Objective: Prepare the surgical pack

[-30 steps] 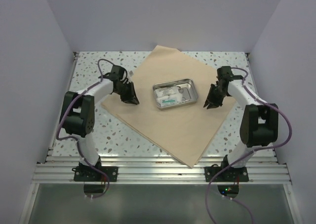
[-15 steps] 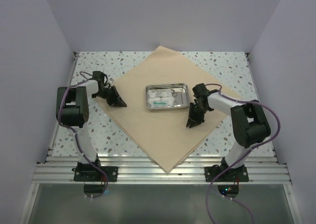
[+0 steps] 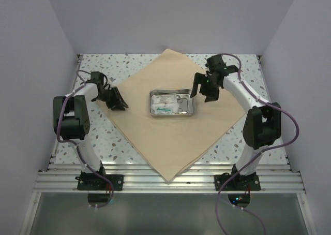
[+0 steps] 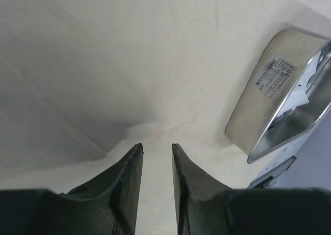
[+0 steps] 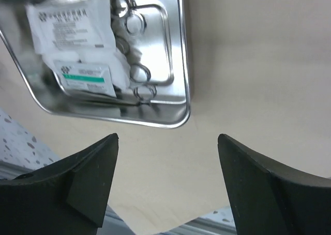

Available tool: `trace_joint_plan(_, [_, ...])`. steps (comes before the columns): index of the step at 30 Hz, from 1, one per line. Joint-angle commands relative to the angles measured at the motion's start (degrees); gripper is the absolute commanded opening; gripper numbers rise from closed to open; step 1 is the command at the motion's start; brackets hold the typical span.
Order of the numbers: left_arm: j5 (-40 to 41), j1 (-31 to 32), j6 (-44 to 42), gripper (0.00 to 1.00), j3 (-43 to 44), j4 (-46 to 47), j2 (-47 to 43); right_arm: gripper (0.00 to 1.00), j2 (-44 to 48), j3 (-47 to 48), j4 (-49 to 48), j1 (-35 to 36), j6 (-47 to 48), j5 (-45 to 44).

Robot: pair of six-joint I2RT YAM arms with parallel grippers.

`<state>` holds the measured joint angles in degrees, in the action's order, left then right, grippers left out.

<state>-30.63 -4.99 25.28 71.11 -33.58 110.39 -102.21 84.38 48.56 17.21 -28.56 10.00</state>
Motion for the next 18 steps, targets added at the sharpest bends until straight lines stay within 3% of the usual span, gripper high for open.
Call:
trace_joint_plan(1, [-0.5,2.4,-0.2,0.33,2.5,2.0,-3.2,0.82,-5.2,8.1,5.0,-2.3,5.6,-0.4])
trace_joint_plan(8, [-1.4,9.0,3.5,0.21,5.4,3.5,2.7,0.80,-17.7,21.7,4.8,-2.6,9.2,3.5])
trace_joint_plan(18, [-3.6,16.4,6.9,0.18,1.3,7.8,4.0,0.74,-26.2,26.5,2.9,-1.9,10.0,9.1])
